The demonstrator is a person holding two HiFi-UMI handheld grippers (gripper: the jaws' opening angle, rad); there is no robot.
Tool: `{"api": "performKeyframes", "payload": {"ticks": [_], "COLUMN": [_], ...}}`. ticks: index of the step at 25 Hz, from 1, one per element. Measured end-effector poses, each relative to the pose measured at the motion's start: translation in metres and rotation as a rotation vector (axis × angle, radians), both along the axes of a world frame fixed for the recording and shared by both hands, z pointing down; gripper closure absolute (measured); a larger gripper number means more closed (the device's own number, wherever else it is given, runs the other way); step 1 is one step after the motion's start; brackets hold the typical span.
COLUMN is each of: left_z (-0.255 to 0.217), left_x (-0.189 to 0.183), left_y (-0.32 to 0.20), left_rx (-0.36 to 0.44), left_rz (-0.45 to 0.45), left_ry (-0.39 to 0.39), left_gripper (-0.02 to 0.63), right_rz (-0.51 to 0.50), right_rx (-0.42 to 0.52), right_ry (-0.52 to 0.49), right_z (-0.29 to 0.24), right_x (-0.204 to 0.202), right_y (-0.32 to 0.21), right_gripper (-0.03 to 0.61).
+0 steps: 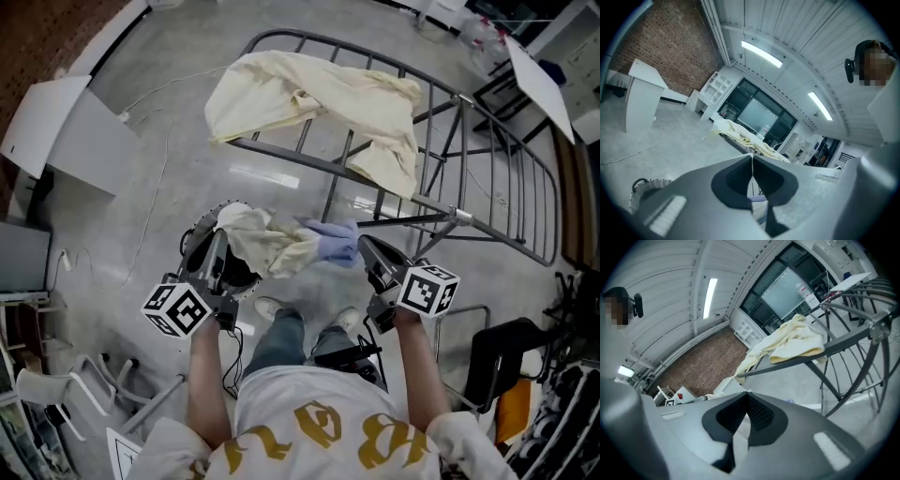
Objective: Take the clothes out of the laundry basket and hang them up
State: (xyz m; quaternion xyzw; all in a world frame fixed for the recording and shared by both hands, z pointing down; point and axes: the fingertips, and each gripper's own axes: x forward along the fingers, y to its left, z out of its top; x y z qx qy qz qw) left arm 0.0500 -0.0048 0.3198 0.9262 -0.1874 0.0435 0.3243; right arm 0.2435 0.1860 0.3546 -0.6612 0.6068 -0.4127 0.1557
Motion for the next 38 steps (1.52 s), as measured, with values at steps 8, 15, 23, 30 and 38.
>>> {"api": "performKeyframes", "payload": {"ticks": [8, 15, 23, 30, 38], "left_z": [-0.055, -0.096, -0.138, -0.18, -0.233], "left_x": [0.062, 0.118, 0.179, 0.228, 0.279], "left_y": [0.071, 0.115, 0.159, 0.191, 0.208], "left_rx": [0.037, 0.05, 0.073, 0.098, 0.049], "left_rz": [0.098, 0.211, 0.334, 0.44, 0.49], "left_ry": [0.093, 0.173, 0.275, 0.373, 0.498], "left_gripper": [0.603, 0.603, 0.603, 0.603, 0.603], "right_rz": [0.159, 0.338, 0.501, 0.577, 0.639], "right_rx": [0.102, 0.185, 0.23, 0.28, 0.359], "right_ry": [0.027, 0.08, 0.156, 0.235, 0.303], "right_z": [-0.055, -0.097, -0.133, -0.173, -0.226], "right_x": [0.064, 0.126, 0.184, 0.221, 0.273], "right_y": [0.108, 0.196, 0.28, 0.33, 0.377], "right_gripper": [0.551, 0.552, 0.552, 0.552, 0.552]}}
